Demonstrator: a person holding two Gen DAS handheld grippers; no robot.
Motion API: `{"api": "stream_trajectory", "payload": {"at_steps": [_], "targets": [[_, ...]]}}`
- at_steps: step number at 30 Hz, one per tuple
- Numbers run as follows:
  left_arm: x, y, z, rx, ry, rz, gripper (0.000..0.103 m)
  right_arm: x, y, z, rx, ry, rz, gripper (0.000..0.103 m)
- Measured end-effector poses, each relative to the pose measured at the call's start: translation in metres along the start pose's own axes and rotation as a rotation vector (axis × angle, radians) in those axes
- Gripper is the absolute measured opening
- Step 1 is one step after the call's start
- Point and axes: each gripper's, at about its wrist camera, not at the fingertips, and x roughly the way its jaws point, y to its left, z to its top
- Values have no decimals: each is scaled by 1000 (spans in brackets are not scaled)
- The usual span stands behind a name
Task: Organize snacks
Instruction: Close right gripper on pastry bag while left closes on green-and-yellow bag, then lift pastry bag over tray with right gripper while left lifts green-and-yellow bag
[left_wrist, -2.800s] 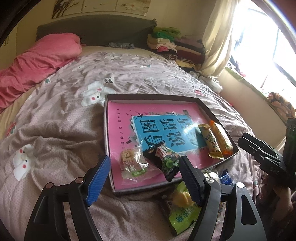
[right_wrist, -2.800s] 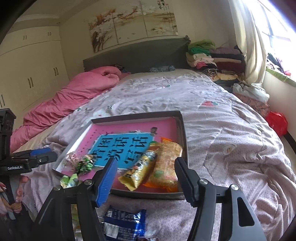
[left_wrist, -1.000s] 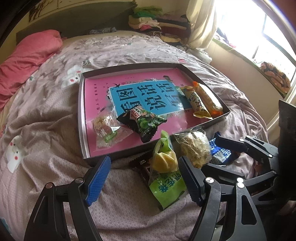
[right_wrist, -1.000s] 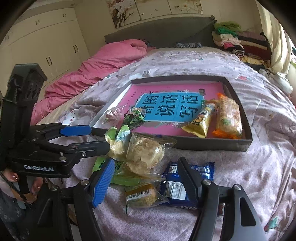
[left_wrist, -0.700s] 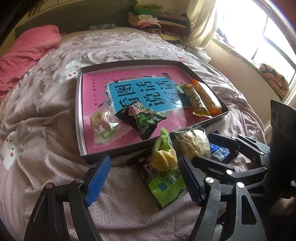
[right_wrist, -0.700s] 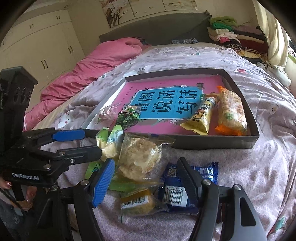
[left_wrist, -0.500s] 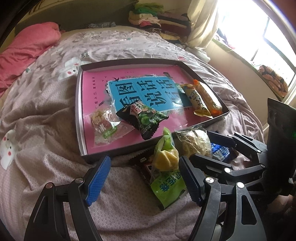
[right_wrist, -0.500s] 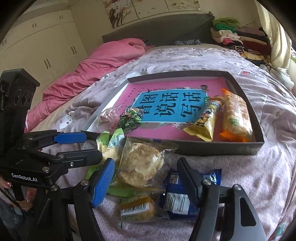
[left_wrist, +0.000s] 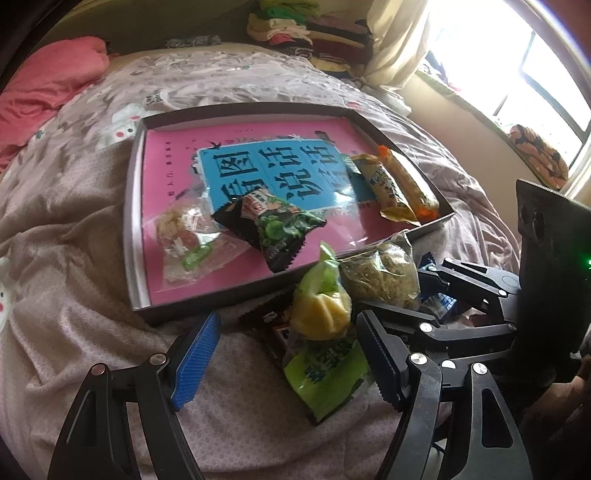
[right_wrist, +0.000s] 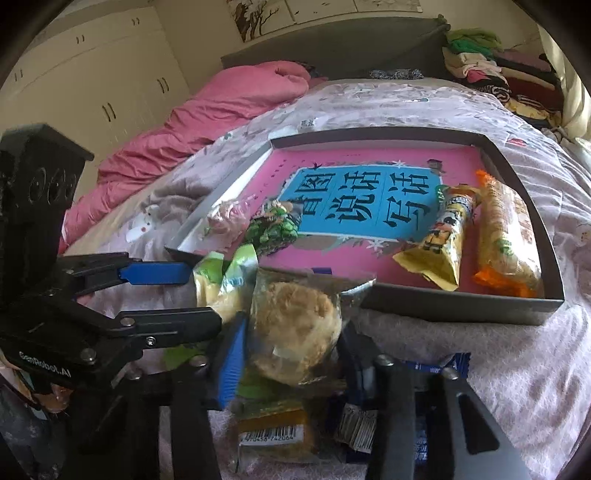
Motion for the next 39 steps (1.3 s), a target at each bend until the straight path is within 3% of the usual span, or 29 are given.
{"api": "stream_trajectory", "payload": {"at_steps": [5, 13, 15, 20, 39], "targets": [[2, -5, 1, 13, -18, -23, 75, -8, -4, 0, 20, -21, 0, 42], [10, -12, 3, 41, -11, -13, 57, -22, -12, 4, 51, -61, -16, 42], [11, -13, 3, 43, -14, -5, 48, -25, -14, 5, 57, -70, -17, 42], [11, -14, 4, 54, -18, 16, 35, -27, -16, 6, 67, -78, -19, 42], [-27, 2, 12, -15, -102, -36, 34, -39, -20, 9, 98, -123, 7, 42]]}}
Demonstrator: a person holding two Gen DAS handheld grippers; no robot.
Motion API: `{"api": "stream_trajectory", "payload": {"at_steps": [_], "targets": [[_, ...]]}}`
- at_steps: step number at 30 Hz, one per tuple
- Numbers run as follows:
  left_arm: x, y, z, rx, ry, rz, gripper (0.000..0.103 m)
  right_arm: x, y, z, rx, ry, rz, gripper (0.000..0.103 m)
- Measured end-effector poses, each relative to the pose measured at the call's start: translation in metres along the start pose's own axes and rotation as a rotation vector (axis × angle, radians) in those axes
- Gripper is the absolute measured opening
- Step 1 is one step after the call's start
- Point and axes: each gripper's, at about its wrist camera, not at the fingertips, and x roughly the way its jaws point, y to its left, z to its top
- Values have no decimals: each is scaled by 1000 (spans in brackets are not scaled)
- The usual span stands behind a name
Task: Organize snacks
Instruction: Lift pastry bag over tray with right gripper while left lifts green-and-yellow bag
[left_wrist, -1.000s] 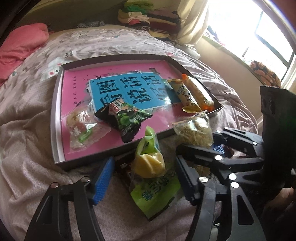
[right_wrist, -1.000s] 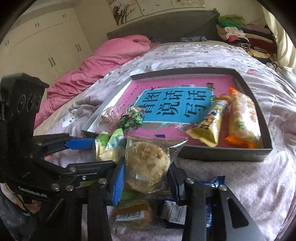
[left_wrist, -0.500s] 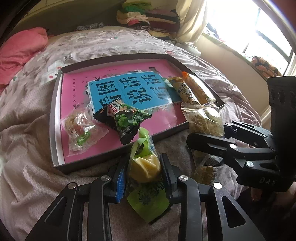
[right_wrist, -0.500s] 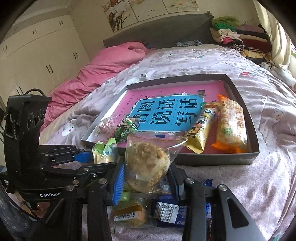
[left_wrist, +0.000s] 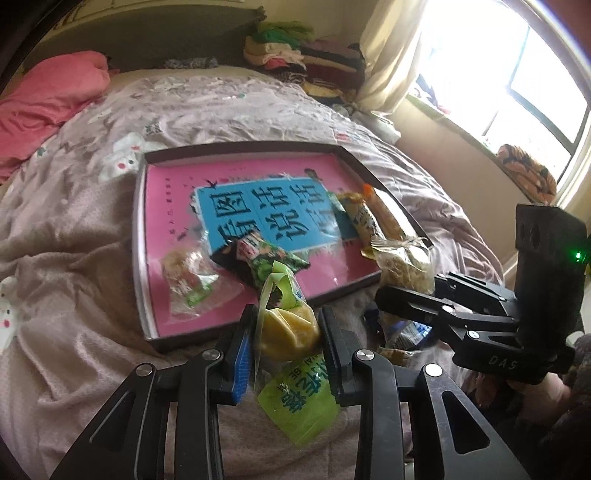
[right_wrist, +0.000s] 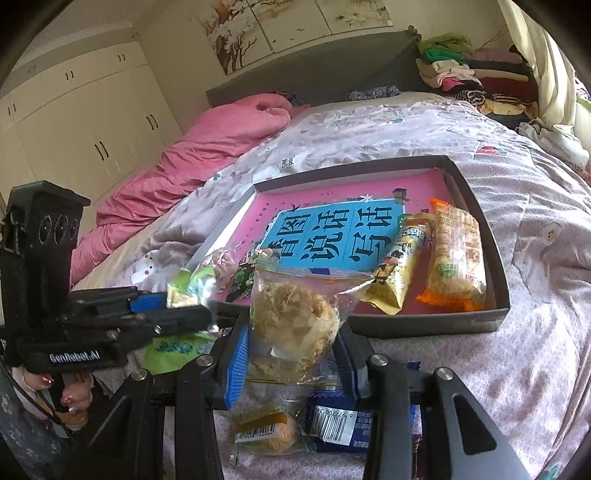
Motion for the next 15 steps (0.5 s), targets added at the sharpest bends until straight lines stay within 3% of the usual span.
{"api": "stream_trajectory", "payload": {"at_steps": [15], "targets": [[-25, 26, 6, -76, -85, 39, 34, -6, -1, 3, 4, -27, -11, 42]]}}
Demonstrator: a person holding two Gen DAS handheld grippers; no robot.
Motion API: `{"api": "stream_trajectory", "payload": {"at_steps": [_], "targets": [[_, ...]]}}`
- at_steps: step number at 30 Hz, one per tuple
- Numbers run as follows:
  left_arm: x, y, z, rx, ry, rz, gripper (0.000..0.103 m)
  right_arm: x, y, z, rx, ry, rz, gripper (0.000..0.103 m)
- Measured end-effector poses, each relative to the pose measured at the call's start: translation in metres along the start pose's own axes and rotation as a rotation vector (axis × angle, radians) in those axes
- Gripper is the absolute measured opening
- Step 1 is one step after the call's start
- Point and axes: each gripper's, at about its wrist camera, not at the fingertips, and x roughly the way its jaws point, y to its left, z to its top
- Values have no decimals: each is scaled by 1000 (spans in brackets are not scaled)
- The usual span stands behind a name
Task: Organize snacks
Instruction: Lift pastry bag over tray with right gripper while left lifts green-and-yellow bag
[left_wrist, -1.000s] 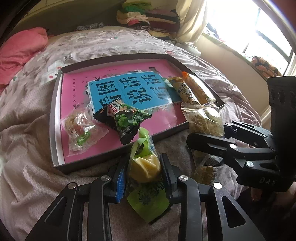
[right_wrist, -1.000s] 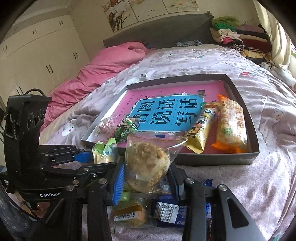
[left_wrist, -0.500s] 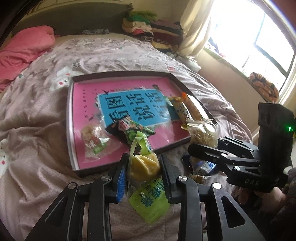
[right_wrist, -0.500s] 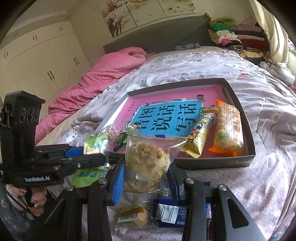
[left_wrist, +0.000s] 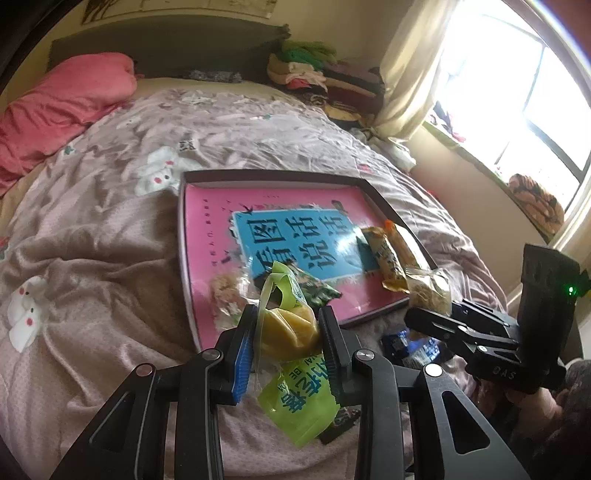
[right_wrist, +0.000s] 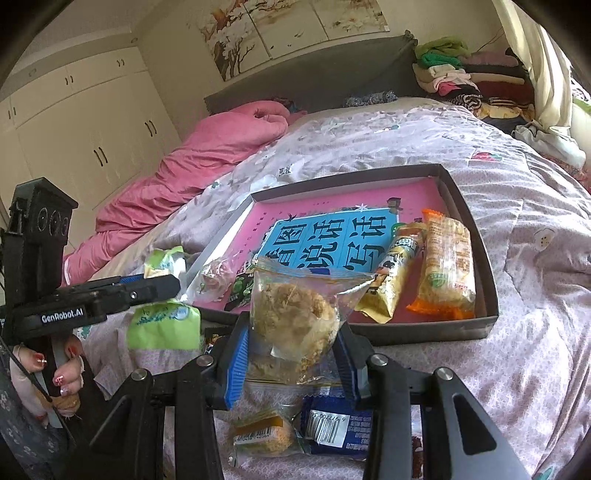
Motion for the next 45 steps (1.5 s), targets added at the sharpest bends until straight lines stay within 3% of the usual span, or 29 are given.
{"api": "stream_trajectory", "payload": {"at_steps": [20, 45], "targets": [[-18, 23, 10, -61, -114, 56, 34, -14, -10, 6, 25, -62, -42, 42], [16, 2, 17, 29, -155, 159, 34, -26, -34, 23, 72, -137, -105, 42]]}}
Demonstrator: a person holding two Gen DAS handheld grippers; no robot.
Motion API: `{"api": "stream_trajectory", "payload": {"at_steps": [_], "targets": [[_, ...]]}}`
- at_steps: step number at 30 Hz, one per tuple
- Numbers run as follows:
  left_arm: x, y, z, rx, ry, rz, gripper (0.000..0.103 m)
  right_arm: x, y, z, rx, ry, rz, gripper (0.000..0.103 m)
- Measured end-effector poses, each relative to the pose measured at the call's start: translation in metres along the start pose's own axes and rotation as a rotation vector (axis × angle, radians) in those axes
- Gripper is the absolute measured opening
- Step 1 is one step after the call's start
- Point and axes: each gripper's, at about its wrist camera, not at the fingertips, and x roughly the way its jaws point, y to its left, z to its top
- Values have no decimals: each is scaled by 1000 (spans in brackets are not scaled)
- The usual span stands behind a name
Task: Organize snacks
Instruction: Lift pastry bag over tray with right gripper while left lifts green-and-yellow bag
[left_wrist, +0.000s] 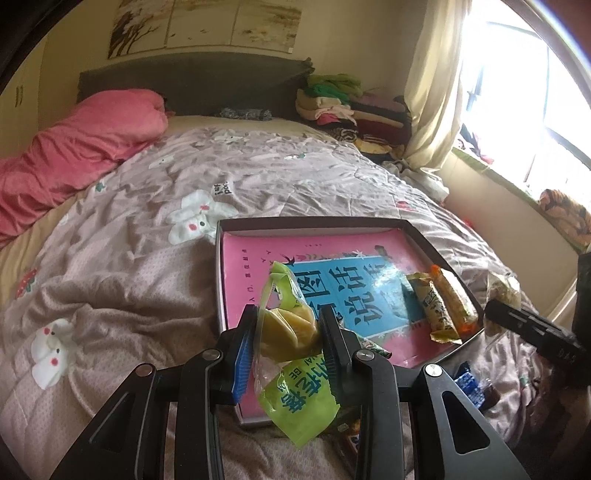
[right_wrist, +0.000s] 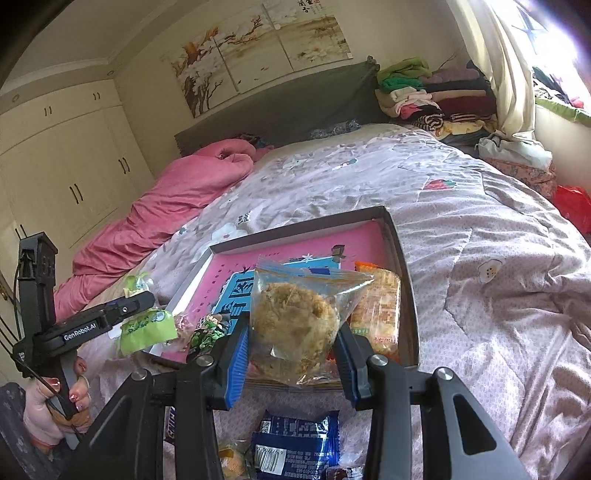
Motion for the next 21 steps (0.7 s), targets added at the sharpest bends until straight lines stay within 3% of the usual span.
{"api": "stream_trajectory", "payload": {"at_steps": [21], "targets": [[24, -12, -7, 36, 45, -20, 34, 11, 8, 10, -30, -13, -7, 42]]}}
